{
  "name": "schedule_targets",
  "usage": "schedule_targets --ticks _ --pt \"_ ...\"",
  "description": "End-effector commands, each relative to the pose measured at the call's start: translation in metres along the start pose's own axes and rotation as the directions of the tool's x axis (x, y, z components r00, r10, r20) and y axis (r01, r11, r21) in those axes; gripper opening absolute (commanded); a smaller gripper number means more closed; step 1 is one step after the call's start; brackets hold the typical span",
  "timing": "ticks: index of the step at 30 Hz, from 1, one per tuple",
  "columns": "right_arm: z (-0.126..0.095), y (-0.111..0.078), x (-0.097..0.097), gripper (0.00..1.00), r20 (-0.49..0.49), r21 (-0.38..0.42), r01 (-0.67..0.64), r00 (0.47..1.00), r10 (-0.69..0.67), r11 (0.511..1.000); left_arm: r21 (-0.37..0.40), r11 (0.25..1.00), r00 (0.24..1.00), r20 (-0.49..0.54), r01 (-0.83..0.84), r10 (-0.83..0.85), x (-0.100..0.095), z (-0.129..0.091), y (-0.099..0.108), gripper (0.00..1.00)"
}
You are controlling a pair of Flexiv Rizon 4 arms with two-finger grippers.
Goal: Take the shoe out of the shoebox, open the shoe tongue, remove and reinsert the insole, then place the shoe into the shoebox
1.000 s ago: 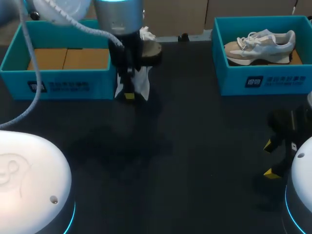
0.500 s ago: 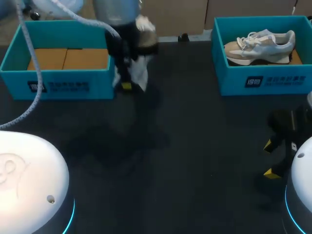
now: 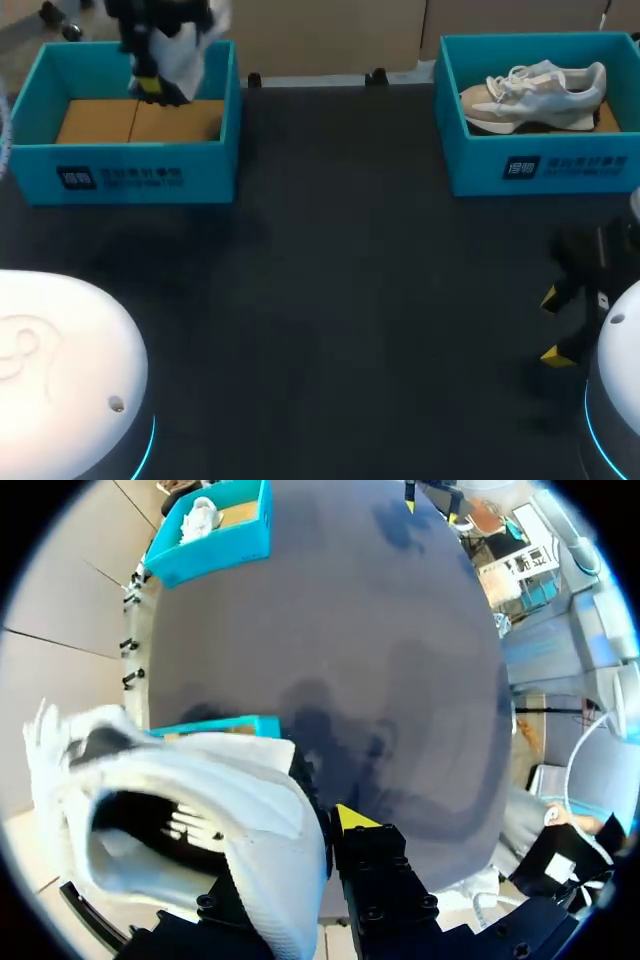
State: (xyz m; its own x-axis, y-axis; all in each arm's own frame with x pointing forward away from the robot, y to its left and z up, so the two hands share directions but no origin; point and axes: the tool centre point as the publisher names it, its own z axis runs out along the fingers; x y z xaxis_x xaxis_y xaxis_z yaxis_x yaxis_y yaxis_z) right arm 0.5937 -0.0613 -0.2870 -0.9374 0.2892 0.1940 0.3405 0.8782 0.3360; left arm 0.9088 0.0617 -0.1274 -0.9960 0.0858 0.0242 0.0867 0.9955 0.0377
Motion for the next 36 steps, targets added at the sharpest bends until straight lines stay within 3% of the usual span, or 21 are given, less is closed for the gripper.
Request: schedule_targets --ticks 1,11,12,14,18,26,31,36 --pt "0.0 -0.001 0.002 1.0 0.003 0.001 0.0 1.0 0.0 1.0 -0.001 1.0 1.0 0.001 -0.001 0.001 0.0 -0.004 -0.001 0.0" --pt "0.0 -0.001 0.002 1.0 0.003 0.001 0.0 1.0 0.0 1.0 -0.001 1.0 1.0 0.001 -0.001 0.001 0.0 -0.004 -0.001 0.0" --pt "0.0 -0.001 0.002 1.0 0.003 0.001 0.0 1.0 0.0 1.0 -0.041 0.999 1.0 0.027 0.003 -0.002 -0.008 -0.001 0.006 0.0" --pt "0.0 -0.001 0.002 1.0 0.003 0.001 0.0 1.0 0.0 1.0 -0.016 1.0 1.0 0.002 -0.017 0.017 -0.026 0.002 0.026 0.0" --pt "0.0 -0.001 0.002 1.0 0.003 0.001 0.0 1.0 0.0 1.0 -0.113 0.994 0.999 0.048 0.002 0.004 -0.064 0.01 0.067 0.0" --pt "0.0 -0.001 0.002 1.0 0.003 0.001 0.0 1.0 0.0 1.0 -0.12 0.992 0.998 0.049 -0.039 0.046 -0.117 0.029 0.134 0.0" --pt "0.0 -0.001 0.002 1.0 0.003 0.001 0.0 1.0 0.0 1.0 -0.097 0.995 0.999 0.044 0.004 0.0 -0.135 0.048 0.166 0.0" --pt "0.0 -0.001 0.002 1.0 0.003 0.001 0.0 1.0 0.0 1.0 -0.041 0.997 0.997 0.04 -0.065 0.067 -0.13 0.056 0.188 0.0"
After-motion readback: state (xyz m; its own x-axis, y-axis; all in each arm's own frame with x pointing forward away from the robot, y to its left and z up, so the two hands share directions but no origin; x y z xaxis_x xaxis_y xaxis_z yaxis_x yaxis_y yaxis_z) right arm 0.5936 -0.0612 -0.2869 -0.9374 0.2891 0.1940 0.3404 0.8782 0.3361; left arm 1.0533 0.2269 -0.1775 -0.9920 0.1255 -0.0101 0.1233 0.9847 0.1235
